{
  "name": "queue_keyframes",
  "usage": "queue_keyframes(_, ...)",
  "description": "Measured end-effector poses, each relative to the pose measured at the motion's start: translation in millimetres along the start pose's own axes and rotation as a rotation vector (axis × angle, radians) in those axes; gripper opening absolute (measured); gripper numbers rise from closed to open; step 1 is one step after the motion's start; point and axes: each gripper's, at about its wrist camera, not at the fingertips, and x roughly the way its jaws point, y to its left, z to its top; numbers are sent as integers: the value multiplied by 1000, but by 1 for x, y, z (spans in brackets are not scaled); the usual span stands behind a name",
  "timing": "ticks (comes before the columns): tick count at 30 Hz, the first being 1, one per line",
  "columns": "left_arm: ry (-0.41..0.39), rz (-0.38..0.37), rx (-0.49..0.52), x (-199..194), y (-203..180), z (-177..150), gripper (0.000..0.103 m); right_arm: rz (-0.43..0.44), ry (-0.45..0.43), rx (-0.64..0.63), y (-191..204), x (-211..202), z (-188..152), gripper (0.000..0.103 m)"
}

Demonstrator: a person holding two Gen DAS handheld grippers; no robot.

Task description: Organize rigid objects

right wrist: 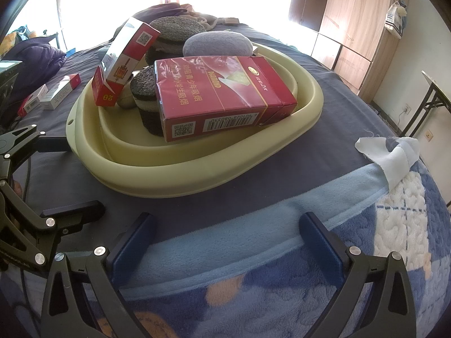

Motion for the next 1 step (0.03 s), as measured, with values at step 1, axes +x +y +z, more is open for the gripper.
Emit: queue_keyframes(1, 0, 1, 1, 0, 0, 0, 103, 0, 0, 0, 0, 0, 0, 103)
